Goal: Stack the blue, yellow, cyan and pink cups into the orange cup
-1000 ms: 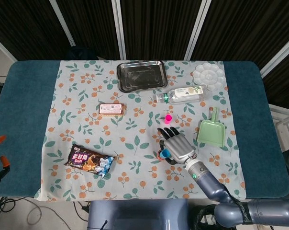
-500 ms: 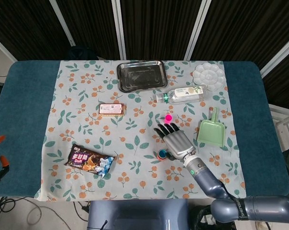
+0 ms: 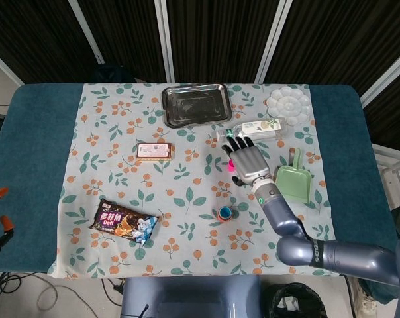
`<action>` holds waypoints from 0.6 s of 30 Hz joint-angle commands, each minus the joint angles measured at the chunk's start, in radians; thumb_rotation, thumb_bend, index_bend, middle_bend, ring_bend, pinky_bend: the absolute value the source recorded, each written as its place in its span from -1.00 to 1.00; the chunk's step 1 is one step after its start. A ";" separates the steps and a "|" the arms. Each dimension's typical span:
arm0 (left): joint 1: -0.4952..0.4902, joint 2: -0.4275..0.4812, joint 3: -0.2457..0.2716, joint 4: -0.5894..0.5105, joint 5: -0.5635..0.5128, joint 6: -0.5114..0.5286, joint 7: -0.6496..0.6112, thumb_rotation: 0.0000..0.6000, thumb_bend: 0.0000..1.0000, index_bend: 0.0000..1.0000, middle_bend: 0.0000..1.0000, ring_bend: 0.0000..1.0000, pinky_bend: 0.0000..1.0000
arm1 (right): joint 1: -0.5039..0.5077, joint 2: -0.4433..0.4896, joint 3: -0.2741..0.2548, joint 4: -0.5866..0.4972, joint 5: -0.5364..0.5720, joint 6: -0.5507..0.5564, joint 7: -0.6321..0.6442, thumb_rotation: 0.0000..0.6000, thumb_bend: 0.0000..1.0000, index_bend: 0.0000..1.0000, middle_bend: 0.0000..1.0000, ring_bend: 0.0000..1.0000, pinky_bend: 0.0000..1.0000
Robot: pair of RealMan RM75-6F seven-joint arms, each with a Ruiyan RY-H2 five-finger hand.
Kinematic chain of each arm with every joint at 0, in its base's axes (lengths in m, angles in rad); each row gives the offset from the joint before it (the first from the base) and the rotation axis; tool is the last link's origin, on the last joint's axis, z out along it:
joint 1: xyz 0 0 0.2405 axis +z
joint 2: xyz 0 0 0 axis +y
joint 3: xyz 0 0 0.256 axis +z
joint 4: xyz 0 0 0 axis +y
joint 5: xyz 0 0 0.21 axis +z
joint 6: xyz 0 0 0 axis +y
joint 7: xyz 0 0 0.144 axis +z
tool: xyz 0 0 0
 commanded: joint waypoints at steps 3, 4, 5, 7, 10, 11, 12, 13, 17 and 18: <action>0.001 -0.002 -0.002 0.001 -0.006 0.002 0.002 1.00 0.36 -0.63 -0.80 -0.99 -0.90 | 0.084 -0.070 0.017 0.184 0.118 -0.106 -0.019 1.00 -0.19 -0.62 -1.00 -0.96 -0.82; 0.001 -0.002 -0.003 0.001 -0.007 0.002 0.002 1.00 0.36 -0.63 -0.80 -0.99 -0.90 | 0.088 -0.077 0.016 0.198 0.124 -0.111 -0.019 1.00 -0.19 -0.61 -1.00 -0.96 -0.82; 0.002 -0.001 -0.004 0.001 -0.009 0.003 0.002 1.00 0.36 -0.63 -0.80 -0.99 -0.90 | 0.095 -0.090 0.016 0.225 0.136 -0.121 -0.016 1.00 -0.19 -0.60 -1.00 -0.96 -0.82; 0.002 -0.001 -0.005 0.001 -0.011 0.003 0.003 1.00 0.37 -0.63 -0.80 -0.99 -0.90 | 0.104 -0.108 0.015 0.262 0.152 -0.134 -0.010 1.00 -0.19 -0.58 -1.00 -0.96 -0.82; 0.002 -0.001 -0.005 0.001 -0.012 0.004 0.003 1.00 0.36 -0.63 -0.80 -0.99 -0.90 | 0.113 -0.129 0.010 0.302 0.170 -0.153 -0.006 1.00 -0.19 -0.56 -1.00 -0.96 -0.82; 0.002 -0.001 -0.005 0.001 -0.012 0.004 0.003 1.00 0.37 -0.63 -0.80 -0.99 -0.90 | 0.117 -0.138 0.003 0.319 0.174 -0.161 -0.007 1.00 -0.19 -0.55 -1.00 -0.96 -0.82; 0.002 0.000 -0.006 0.001 -0.012 0.003 0.003 1.00 0.36 -0.63 -0.80 -0.99 -0.90 | 0.120 -0.145 -0.003 0.331 0.178 -0.168 -0.007 1.00 -0.19 -0.54 -1.00 -0.96 -0.82; 0.002 0.000 -0.006 0.002 -0.012 0.003 0.002 1.00 0.36 -0.63 -0.80 -0.99 -0.90 | 0.120 -0.148 -0.006 0.336 0.179 -0.171 -0.007 1.00 -0.19 -0.54 -1.00 -0.96 -0.82; 0.001 0.000 -0.005 0.003 -0.013 0.000 0.002 1.00 0.36 -0.63 -0.80 -0.99 -0.90 | 0.120 -0.160 -0.026 0.352 0.184 -0.184 -0.004 1.00 -0.19 -0.52 -1.00 -0.96 -0.82; 0.001 0.000 -0.005 0.004 -0.014 -0.001 0.001 1.00 0.36 -0.63 -0.80 -0.99 -0.90 | 0.119 -0.162 -0.032 0.355 0.186 -0.187 -0.002 1.00 -0.19 -0.52 -1.00 -0.96 -0.82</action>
